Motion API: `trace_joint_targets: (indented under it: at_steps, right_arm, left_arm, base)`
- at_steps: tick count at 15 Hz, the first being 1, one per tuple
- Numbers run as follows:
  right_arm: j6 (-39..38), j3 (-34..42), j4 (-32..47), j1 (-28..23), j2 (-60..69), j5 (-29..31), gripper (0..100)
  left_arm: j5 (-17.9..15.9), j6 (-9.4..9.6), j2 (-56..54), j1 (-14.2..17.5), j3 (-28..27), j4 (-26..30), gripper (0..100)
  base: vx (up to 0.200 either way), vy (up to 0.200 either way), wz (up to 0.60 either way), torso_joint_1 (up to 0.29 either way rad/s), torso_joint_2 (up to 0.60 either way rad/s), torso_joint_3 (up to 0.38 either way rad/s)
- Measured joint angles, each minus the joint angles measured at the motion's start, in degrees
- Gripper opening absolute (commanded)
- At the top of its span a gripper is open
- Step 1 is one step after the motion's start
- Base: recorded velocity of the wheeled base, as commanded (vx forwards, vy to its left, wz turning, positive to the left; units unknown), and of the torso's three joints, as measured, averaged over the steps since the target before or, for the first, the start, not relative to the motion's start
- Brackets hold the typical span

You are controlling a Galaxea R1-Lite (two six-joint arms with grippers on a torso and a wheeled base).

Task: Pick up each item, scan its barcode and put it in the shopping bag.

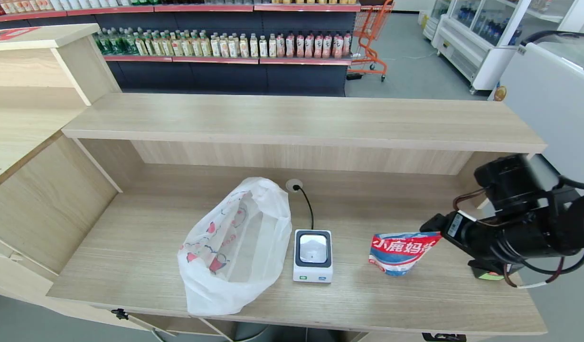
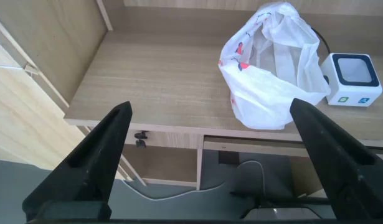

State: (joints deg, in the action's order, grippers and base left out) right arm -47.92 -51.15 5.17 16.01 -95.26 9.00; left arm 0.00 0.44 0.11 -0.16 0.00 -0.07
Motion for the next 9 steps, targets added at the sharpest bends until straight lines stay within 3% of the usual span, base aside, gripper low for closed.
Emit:
trace_joint_targets:
  at_steps: [9]
  right_arm:
    - [-0.28,-5.92,-5.39,5.11,-11.91,3.64,100]
  left_arm:
    - [0.0,0.0,0.0,0.0,0.0,0.0,100]
  base:
    - [0.0,0.0,0.0,0.0,0.0,0.0]
